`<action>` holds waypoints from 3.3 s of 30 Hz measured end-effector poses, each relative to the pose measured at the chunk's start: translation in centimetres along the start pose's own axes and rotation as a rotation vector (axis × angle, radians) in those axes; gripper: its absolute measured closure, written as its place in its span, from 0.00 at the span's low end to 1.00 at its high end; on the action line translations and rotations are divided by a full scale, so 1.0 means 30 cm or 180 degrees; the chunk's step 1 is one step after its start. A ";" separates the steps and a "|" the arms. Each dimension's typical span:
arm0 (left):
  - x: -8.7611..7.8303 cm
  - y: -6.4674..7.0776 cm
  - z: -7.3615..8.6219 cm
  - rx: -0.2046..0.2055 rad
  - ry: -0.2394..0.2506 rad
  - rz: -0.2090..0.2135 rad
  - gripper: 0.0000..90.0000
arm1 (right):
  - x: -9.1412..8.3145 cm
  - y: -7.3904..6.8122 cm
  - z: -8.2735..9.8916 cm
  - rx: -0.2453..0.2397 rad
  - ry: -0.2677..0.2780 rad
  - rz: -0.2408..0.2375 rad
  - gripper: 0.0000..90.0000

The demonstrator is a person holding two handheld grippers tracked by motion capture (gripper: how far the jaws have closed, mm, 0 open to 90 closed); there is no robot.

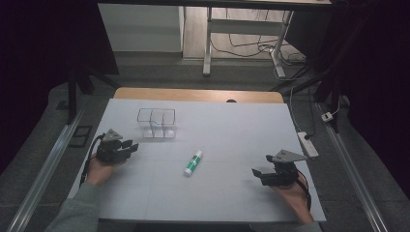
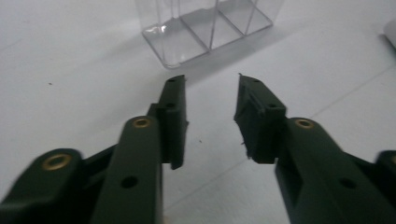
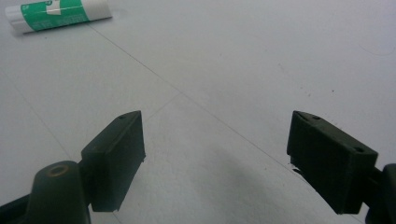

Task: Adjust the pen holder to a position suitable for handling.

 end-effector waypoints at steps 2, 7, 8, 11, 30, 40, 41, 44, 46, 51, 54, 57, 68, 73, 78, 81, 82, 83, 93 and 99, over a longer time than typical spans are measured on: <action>0.009 -0.010 -0.006 0.0000 -0.0002 -0.0032 0.81 | 0.001 0.000 0.000 0.0003 0.0004 -0.0012 0.20; 0.042 -0.035 -0.011 -0.0062 -0.0015 -0.0087 0.97 | 0.003 0.000 0.001 0.0003 -0.0005 -0.0002 0.20; 0.042 -0.035 -0.011 -0.0062 -0.0015 -0.0087 0.98 | 0.003 0.000 0.000 0.0003 -0.0006 -0.0002 0.20; 0.058 -0.054 -0.020 -0.0101 -0.0040 -0.0123 0.99 | 0.004 0.000 0.001 -0.0003 -0.0011 0.0000 0.20; 0.169 -0.164 -0.075 -0.0247 -0.0081 -0.0197 0.99 | 0.011 -0.006 0.001 -0.0011 -0.0035 -0.0005 0.21; 0.211 -0.170 -0.080 -0.0292 -0.0092 -0.0058 0.99 | 0.017 -0.009 0.001 -0.0027 -0.0062 -0.0006 0.21; 0.213 -0.169 -0.082 -0.0283 -0.0082 -0.0049 0.99 | 0.017 -0.008 0.001 -0.0026 -0.0061 -0.0005 0.21; 0.222 -0.168 -0.086 -0.0277 -0.0068 -0.0017 0.99 | 0.018 -0.008 0.001 -0.0020 -0.0063 -0.0013 0.21; 0.227 -0.167 -0.088 -0.0279 -0.0073 -0.0014 0.99 | 0.019 -0.009 0.001 -0.0025 -0.0069 -0.0009 0.21; 0.231 -0.169 -0.088 -0.0307 -0.0070 -0.0008 0.99 | 0.019 -0.008 0.001 -0.0023 -0.0070 -0.0005 0.21; 0.231 -0.170 -0.089 -0.0319 -0.0067 -0.0005 0.99 | 0.020 -0.008 0.002 -0.0019 -0.0077 -0.0007 0.21; 0.228 -0.169 -0.092 -0.0323 -0.0036 0.0030 0.99 | 0.021 -0.010 0.002 -0.0024 -0.0089 -0.0009 0.21; 0.234 -0.144 -0.111 -0.0270 -0.0017 0.0061 0.99 | 0.022 -0.011 0.001 -0.0019 -0.0077 -0.0002 0.21; 0.241 -0.130 -0.123 -0.0250 -0.0001 0.0098 0.99 | 0.024 -0.011 0.001 -0.0023 -0.0086 -0.0003 0.21; 0.252 -0.115 -0.135 -0.0230 0.0003 0.0139 0.99 | 0.025 -0.011 0.001 -0.0026 -0.0102 -0.0002 0.21; 0.259 -0.102 -0.144 -0.0213 -0.0001 0.0152 0.99 | 0.027 -0.011 0.001 -0.0022 -0.0099 -0.0017 0.21; 0.261 -0.098 -0.147 -0.0203 -0.0002 0.0156 0.99 | 0.027 -0.011 0.001 -0.0023 -0.0101 -0.0017 0.21; 0.263 -0.093 -0.151 -0.0195 0.0002 0.0164 0.99 | 0.026 -0.012 0.001 -0.0026 -0.0104 -0.0004 0.21; 0.276 -0.063 -0.173 -0.0114 0.0017 0.0231 0.99 | 0.026 -0.011 0.001 -0.0020 -0.0115 -0.0010 0.21; 0.291 -0.048 -0.194 -0.0118 0.0055 0.0274 0.99 | 0.028 -0.011 0.002 -0.0021 -0.0129 -0.0012 0.21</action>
Point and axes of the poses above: each handheld gripper's, and its own axes: x roughly forward along the jaws, z roughly out of its underside, y roughly to its right, the point moved 2 cm from there along x, roughly forward along the jaws, and after that the axes turned 10 degrees about x, right-handed, at the moved point
